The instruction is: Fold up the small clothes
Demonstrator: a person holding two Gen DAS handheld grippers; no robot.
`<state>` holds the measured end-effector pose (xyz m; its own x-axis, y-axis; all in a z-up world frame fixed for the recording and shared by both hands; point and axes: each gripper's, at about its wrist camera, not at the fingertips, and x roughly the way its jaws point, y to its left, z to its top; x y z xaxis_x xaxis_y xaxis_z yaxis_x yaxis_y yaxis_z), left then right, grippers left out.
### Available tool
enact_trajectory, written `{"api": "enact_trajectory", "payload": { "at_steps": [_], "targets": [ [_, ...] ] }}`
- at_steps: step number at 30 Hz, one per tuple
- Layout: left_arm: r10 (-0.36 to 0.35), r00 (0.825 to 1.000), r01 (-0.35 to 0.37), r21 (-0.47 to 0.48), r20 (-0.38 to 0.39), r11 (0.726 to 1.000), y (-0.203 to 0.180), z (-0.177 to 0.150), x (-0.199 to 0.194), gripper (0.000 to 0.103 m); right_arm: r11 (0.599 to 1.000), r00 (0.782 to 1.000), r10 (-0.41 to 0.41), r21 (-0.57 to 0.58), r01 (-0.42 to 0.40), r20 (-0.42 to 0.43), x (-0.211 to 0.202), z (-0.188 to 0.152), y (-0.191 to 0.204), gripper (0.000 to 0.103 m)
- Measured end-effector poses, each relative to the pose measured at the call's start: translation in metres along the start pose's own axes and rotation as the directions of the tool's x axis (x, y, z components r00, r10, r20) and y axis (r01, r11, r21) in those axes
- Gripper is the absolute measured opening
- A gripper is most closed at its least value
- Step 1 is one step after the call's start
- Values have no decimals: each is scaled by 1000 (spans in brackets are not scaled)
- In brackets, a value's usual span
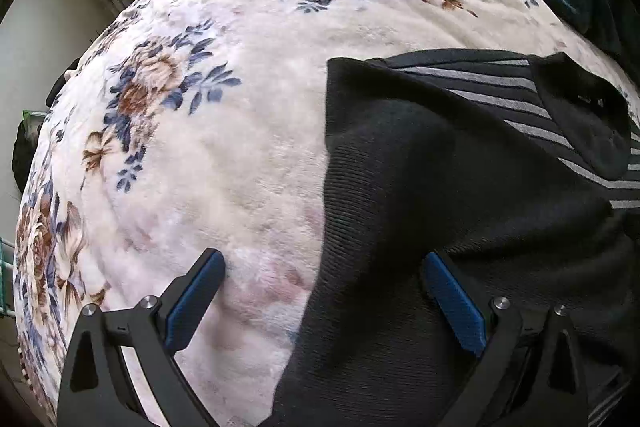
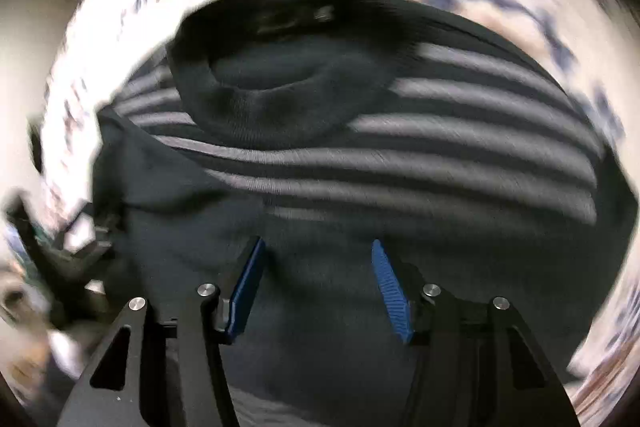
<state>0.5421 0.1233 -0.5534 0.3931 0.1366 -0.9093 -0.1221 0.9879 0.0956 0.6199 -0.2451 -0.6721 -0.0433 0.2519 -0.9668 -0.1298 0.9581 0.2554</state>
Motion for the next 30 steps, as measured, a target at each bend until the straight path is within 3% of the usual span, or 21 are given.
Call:
{"api": "enact_trajectory", "payload": {
  "at_steps": [1, 4, 6, 9, 11, 13, 14, 17, 21, 23, 30],
  "targets": [
    [4, 1000, -4, 1, 1, 1000, 2, 1, 0, 103, 998, 1000, -16, -55, 16, 11, 0, 4, 9, 4],
    [33, 999, -33, -7, 0, 999, 10, 4, -4, 103, 990, 991, -111, -82, 117, 74, -3, 16, 15, 0],
    [35, 999, -35, -32, -14, 999, 17, 3, -10, 103, 995, 992, -102, -3, 102, 74, -5, 21, 3, 0],
    [-60, 998, 59, -50, -3, 997, 7, -9, -41, 103, 989, 999, 14, 143, -21, 49, -16, 8, -15, 2],
    [-150, 989, 150, -30, 3, 988, -13, -19, -63, 103, 978, 997, 56, 199, -63, 44, -27, -13, -20, 15],
    [-225, 974, 225, -17, -15, 974, -41, -28, -77, 103, 960, 990, 127, 242, -137, 55, -32, -39, -24, 39],
    [-268, 963, 268, -10, -32, 963, -56, -30, -79, 103, 955, 990, 132, 261, -140, 48, -33, -50, -27, 39],
    [-310, 949, 312, 33, -60, 950, -101, -36, -74, 103, 962, 995, 95, 255, -101, 35, -33, -79, -28, 39],
    [-233, 961, 255, 154, -151, 955, -141, -63, -44, 103, 977, 999, 40, 211, -45, 28, -39, -84, -34, 39],
    [-200, 972, 222, 210, -123, 952, -143, -79, -50, 103, 985, 1000, 23, 173, -25, 15, -35, -71, -34, 39],
    [-197, 970, 223, 192, -141, 956, -136, -85, -53, 103, 997, 996, -56, -54, 52, -68, 5, -18, -9, 39]
  ]
}}
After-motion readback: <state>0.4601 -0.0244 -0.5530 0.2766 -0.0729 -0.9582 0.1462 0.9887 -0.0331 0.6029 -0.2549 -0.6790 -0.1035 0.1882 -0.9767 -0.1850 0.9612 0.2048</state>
